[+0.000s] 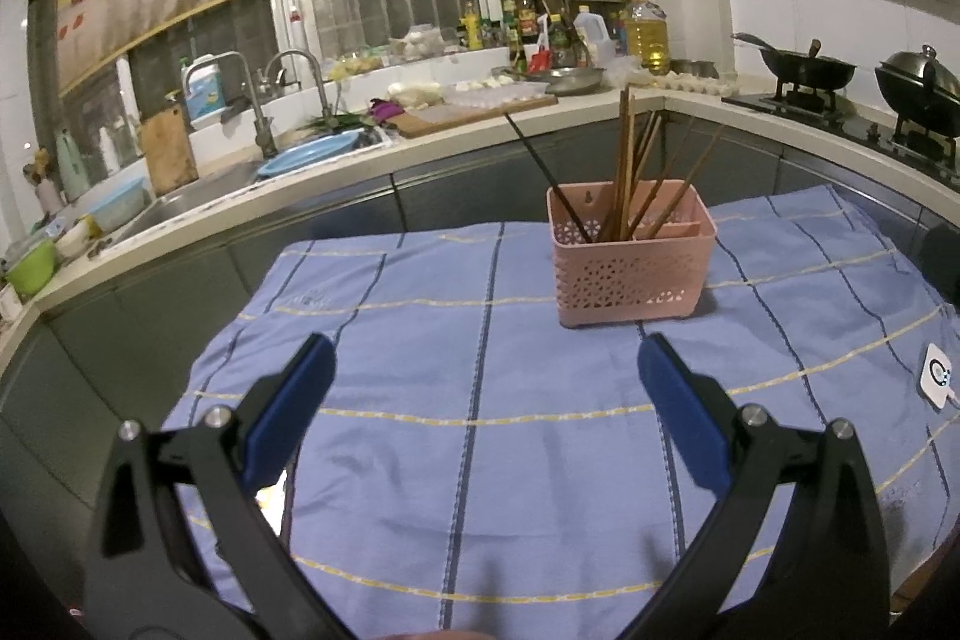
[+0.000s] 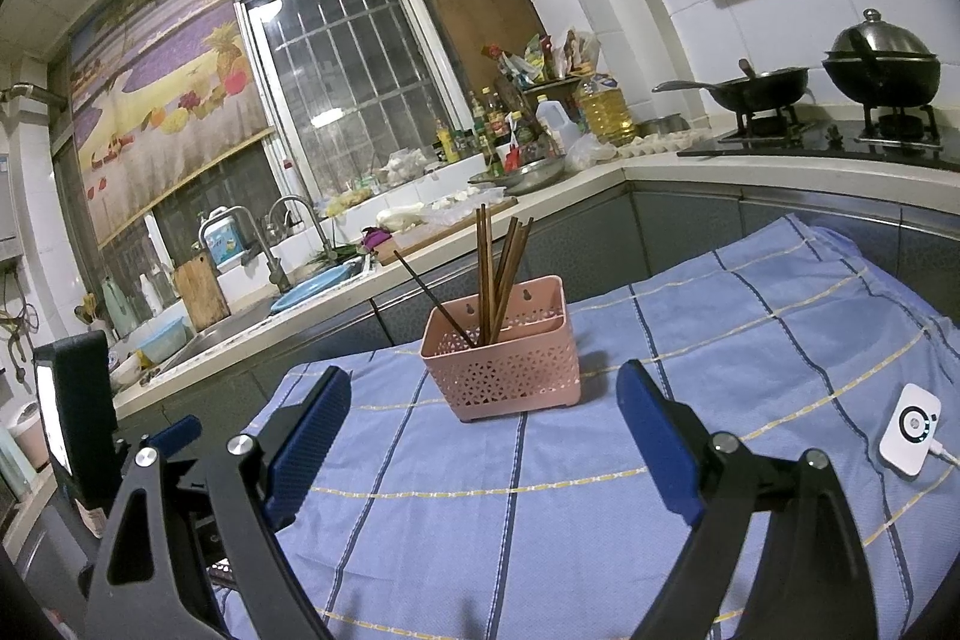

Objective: Organize utensils

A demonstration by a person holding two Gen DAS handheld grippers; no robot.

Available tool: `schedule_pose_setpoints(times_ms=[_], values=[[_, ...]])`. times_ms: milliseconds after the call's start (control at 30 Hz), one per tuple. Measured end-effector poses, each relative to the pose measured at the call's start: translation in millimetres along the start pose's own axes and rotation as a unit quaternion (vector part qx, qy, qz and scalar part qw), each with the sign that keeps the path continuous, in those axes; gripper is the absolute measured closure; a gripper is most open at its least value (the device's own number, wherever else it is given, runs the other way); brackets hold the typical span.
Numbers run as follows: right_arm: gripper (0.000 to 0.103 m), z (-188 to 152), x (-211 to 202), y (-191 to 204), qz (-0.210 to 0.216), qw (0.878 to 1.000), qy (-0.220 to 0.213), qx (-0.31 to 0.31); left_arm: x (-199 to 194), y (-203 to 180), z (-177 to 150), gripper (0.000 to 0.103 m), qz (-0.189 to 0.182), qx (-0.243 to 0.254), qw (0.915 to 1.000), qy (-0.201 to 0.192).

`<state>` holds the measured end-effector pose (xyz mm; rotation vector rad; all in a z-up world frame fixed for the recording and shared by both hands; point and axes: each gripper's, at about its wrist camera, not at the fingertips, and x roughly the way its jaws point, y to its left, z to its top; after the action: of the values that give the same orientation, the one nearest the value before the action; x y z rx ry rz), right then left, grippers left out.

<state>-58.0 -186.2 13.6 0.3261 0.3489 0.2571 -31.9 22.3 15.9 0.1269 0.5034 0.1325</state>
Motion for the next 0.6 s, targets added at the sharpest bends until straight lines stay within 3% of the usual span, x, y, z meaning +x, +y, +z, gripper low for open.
schedule_pose_setpoints(times_ms=[600], values=[[0.014, 0.2, 3.0, 2.5, 0.000, 1.000, 0.004, -0.004, 0.1, 3.3, 1.6, 0.006, 0.001, -0.005, 1.0000, 0.001]])
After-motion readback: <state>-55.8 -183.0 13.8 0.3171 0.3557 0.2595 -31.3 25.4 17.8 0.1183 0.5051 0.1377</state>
